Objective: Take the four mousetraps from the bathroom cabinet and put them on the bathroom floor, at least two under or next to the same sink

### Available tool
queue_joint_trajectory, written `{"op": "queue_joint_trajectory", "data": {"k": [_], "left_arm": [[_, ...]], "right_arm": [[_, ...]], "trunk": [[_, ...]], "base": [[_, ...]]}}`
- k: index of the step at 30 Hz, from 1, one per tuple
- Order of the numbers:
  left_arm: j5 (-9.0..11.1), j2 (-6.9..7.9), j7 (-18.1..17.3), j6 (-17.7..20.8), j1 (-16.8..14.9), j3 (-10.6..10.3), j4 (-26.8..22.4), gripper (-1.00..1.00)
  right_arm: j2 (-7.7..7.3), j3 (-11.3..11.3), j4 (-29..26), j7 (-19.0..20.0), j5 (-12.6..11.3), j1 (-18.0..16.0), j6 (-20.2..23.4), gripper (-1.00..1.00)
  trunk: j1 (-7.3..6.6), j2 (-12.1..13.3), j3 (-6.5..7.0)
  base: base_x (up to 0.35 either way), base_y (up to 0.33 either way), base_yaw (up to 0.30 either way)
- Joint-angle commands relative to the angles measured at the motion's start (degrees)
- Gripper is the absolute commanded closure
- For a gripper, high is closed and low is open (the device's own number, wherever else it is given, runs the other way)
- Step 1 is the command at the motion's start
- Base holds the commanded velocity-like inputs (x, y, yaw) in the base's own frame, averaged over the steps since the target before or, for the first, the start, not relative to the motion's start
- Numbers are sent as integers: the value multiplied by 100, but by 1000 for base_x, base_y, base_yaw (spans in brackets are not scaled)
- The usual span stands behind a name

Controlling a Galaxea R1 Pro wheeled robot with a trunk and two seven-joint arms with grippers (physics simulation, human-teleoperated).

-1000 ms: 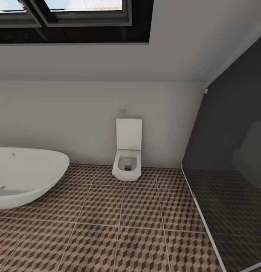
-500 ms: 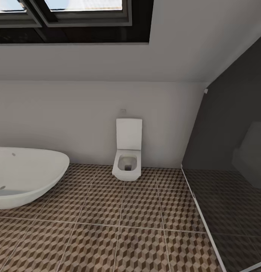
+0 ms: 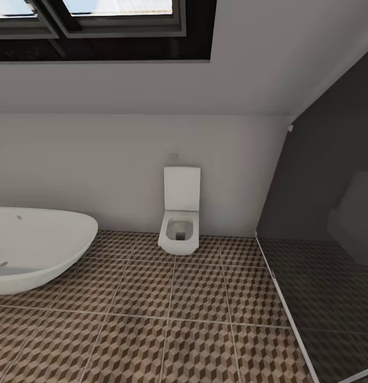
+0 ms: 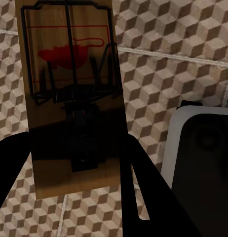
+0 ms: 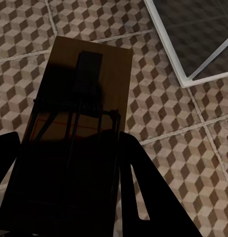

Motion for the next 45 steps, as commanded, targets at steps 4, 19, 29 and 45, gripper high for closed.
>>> {"op": "queue_joint_trajectory", "data": {"k": [4, 19, 29, 45], "left_arm": [[-12, -3, 34, -20, -7, -40, 15, 100], [-12, -3, 34, -20, -7, -40, 15, 100], [-13, -3, 34, -20, -7, -40, 15, 100], [-13, -3, 34, -20, -7, -40, 15, 100]], "right_arm": [[-1, 53, -2, -49, -12, -3, -9, 100], [-1, 53, 0, -49, -13, -3, -9, 100], [-1, 51, -3, -49, -12, -3, -9, 100], [-1, 51, 0, -49, -12, -3, -9, 100]], "trunk": [[3, -11, -11], [3, -11, -11], [3, -11, -11], [3, -11, -11]], "base": [[0, 0, 0], [0, 0, 0], [0, 0, 0], [0, 0, 0]]}}
